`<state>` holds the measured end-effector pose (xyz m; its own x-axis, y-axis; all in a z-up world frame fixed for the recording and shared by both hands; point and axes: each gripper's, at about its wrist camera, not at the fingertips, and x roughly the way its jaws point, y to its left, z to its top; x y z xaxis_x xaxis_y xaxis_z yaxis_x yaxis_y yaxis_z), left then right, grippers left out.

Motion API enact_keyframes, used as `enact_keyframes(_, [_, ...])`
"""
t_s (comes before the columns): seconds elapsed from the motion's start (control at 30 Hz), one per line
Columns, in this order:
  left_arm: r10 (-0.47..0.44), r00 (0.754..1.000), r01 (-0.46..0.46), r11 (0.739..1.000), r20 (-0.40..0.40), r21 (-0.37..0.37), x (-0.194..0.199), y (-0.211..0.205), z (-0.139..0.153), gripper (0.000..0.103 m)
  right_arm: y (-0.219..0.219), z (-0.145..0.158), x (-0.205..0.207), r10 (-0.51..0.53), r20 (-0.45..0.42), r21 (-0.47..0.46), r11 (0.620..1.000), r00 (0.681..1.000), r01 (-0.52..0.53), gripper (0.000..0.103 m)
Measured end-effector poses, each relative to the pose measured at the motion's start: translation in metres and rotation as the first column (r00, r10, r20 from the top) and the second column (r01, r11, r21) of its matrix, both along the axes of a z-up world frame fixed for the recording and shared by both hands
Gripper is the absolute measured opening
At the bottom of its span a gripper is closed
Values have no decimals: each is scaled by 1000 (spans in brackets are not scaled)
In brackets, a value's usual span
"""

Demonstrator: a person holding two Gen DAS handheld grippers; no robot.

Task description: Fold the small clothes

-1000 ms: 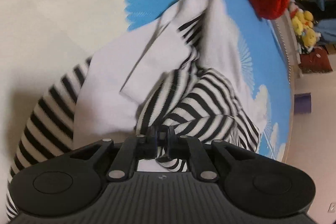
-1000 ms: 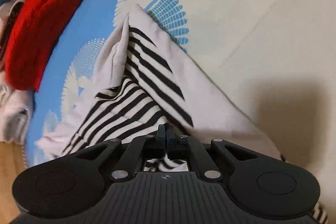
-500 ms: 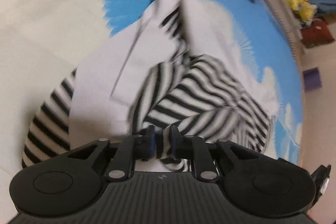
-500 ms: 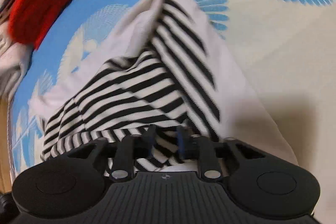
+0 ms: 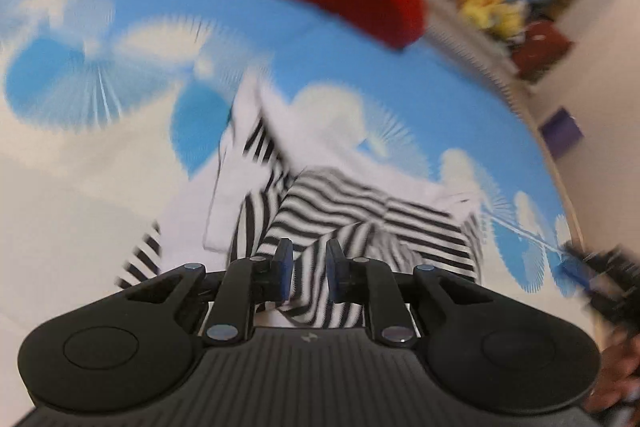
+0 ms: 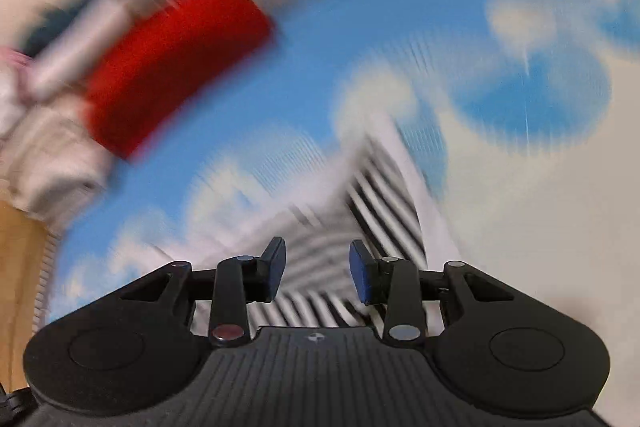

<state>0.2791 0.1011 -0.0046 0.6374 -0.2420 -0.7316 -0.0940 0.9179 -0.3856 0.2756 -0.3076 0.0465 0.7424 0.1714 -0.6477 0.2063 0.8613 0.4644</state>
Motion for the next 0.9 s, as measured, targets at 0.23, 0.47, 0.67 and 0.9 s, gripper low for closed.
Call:
enact_keyframes(0.23, [-108,983,94,991,147,100,-119,-19,45,34,-24,75,-171,62,273,-102,994,960,-36,50])
enact_keyframes(0.47, [-14,1000,11,971,13,239,-175,-22,-22,49,-46,5,-253,58,85,-191,981,995,-41,51])
enact_keyframes(0.67, [54,987,-14,966,-149,259,-164,-15,-62,77,-58,-34,-256,-5,-98,-166,986,995,-11,51])
enact_keyframes(0.9, [95,919,28,952,-383,304,-159,3,-97,69,-63,-59,-255,-25,-174,-131,991,984,2,52])
